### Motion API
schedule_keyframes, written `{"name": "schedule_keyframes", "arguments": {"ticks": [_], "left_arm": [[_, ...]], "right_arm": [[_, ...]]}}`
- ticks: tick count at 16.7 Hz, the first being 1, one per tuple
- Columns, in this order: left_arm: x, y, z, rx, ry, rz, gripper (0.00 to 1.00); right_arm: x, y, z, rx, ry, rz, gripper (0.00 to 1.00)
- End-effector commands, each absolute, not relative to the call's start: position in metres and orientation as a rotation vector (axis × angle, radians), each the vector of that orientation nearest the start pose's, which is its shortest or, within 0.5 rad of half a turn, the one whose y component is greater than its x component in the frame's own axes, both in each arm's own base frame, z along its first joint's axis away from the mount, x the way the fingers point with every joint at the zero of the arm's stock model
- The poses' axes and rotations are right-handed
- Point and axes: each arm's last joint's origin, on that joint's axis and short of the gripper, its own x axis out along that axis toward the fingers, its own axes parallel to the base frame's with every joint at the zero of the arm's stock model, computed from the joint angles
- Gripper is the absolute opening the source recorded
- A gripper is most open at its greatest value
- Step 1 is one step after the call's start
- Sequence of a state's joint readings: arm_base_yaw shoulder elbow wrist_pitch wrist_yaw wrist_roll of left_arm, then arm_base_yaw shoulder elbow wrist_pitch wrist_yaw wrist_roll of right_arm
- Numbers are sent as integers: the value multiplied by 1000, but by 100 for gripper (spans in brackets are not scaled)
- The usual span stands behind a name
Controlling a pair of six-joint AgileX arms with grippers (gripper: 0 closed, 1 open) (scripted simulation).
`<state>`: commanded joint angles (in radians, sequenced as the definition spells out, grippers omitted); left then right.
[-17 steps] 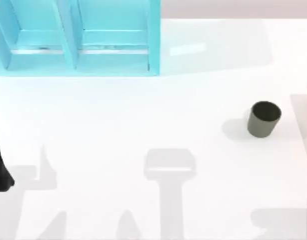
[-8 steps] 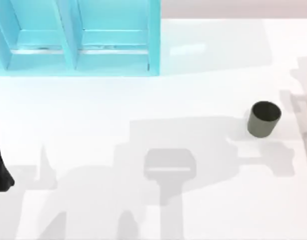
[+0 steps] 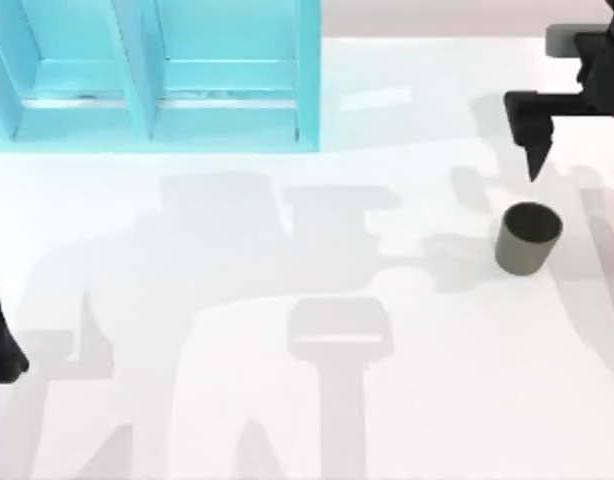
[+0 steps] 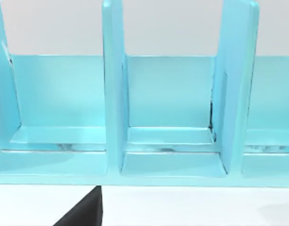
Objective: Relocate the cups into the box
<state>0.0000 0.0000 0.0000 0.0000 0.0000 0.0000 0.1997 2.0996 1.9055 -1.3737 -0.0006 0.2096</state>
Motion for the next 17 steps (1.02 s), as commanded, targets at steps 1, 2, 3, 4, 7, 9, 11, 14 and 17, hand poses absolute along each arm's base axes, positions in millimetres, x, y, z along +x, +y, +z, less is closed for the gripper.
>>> {"name": "schedule_keyframes", "arguments": {"ticks": [1, 2, 3, 4, 7, 9, 11, 14, 17], "left_arm": [[106, -1, 160, 0, 0, 0, 100], [106, -1, 160, 0, 0, 0, 100], [106, -1, 160, 0, 0, 0, 100], [106, -1, 160, 0, 0, 0, 100], [106, -1, 160, 0, 0, 0, 100], [106, -1, 160, 0, 0, 0, 100], [106, -1, 160, 0, 0, 0, 100], [106, -1, 160, 0, 0, 0, 100], [106, -1, 160, 0, 0, 0, 100]], "right_arm": [[403, 86, 239, 9, 1571, -7, 100], [403, 86, 239, 9, 1571, -7, 100], [403, 86, 239, 9, 1571, -7, 100], [403, 86, 239, 9, 1571, -7, 100], [404, 86, 234, 9, 1574, -7, 100], [405, 86, 219, 8, 1575, -7, 100], [407, 86, 200, 9, 1572, -7, 100], [407, 87, 166, 10, 1568, -6, 100], [404, 86, 141, 9, 1572, -7, 100]]}}
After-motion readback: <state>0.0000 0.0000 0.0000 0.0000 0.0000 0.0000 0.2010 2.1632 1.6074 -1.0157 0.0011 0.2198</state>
